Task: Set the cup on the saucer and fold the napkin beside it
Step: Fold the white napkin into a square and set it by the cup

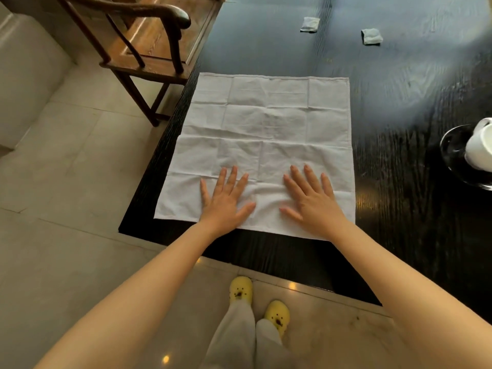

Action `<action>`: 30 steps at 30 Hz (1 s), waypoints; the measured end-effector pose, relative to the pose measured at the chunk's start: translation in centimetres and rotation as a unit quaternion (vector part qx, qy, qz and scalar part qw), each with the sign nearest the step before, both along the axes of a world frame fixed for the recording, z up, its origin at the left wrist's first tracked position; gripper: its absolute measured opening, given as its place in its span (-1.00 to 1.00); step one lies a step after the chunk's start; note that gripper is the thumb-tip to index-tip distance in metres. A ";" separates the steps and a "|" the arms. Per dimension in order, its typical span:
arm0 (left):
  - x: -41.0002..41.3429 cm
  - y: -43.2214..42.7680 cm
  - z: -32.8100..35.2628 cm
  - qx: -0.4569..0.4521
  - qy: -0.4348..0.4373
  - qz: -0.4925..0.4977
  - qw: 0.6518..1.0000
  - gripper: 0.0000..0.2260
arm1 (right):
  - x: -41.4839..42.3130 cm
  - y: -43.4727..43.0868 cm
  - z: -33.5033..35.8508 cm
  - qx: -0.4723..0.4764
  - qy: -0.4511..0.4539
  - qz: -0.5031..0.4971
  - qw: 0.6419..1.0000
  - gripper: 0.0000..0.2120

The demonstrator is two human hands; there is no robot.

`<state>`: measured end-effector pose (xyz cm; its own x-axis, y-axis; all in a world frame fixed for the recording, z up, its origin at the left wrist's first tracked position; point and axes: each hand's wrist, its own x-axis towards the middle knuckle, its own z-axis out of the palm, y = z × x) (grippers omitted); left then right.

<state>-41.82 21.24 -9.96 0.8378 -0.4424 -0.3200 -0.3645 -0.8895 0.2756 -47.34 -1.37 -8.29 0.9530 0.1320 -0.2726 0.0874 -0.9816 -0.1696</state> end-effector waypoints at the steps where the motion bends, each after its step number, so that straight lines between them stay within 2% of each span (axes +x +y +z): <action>1: 0.0 0.3 0.0 0.005 0.003 -0.022 1.000 -0.32 | -0.7 0.2 0.3 -0.011 -0.006 0.020 1.000 -0.25; 5: 0.3 0.7 0.5 0.033 0.039 -0.062 0.997 -0.25 | -3.5 2.0 1.5 -0.022 0.000 0.094 0.995 -0.24; 6: 0.4 0.6 0.6 0.038 0.042 -0.064 0.996 -0.24 | -3.7 2.5 1.9 -0.026 -0.005 0.093 0.995 -0.29; 9: 0.4 0.7 1.1 0.037 0.044 -0.073 0.996 -0.23 | -3.2 3.4 2.5 -0.062 -0.047 0.110 0.991 -0.63; 12: 0.4 1.3 1.7 0.033 0.056 -0.100 0.993 -0.16 | -2.8 3.7 2.7 -0.051 -0.034 0.134 0.989 -0.68; 14: 0.6 1.6 2.2 0.034 0.063 -0.119 0.990 -0.14 | -2.5 3.6 3.3 -0.036 -0.043 0.113 0.992 -0.78; 17: 0.5 1.9 3.0 0.028 0.018 -0.118 0.993 -0.36 | -1.3 3.3 4.5 0.015 -0.077 0.000 0.997 -0.94; 19: 0.2 2.3 3.6 -0.026 -0.044 -0.086 0.995 -0.53 | -0.2 2.8 5.0 0.048 -0.064 -0.053 0.995 -0.92; 21: 0.1 3.1 4.1 -0.089 -0.082 -0.045 0.992 -0.63 | 0.6 2.0 5.2 0.069 -0.067 -0.065 0.993 -0.92; 23: 0.4 4.2 4.8 -0.123 -0.092 -0.008 0.988 -0.71 | 0.7 1.1 5.5 0.044 -0.058 -0.048 0.996 -0.90; 27: 2.7 6.3 6.7 -0.121 -0.081 0.039 0.989 -0.77 | 1.1 -1.2 6.9 -0.022 -0.004 -0.037 0.999 -0.81; 30: 5.5 7.0 8.8 -0.135 -0.055 0.062 0.987 -0.83 | 2.4 -3.8 8.8 -0.010 -0.001 -0.081 0.997 -0.88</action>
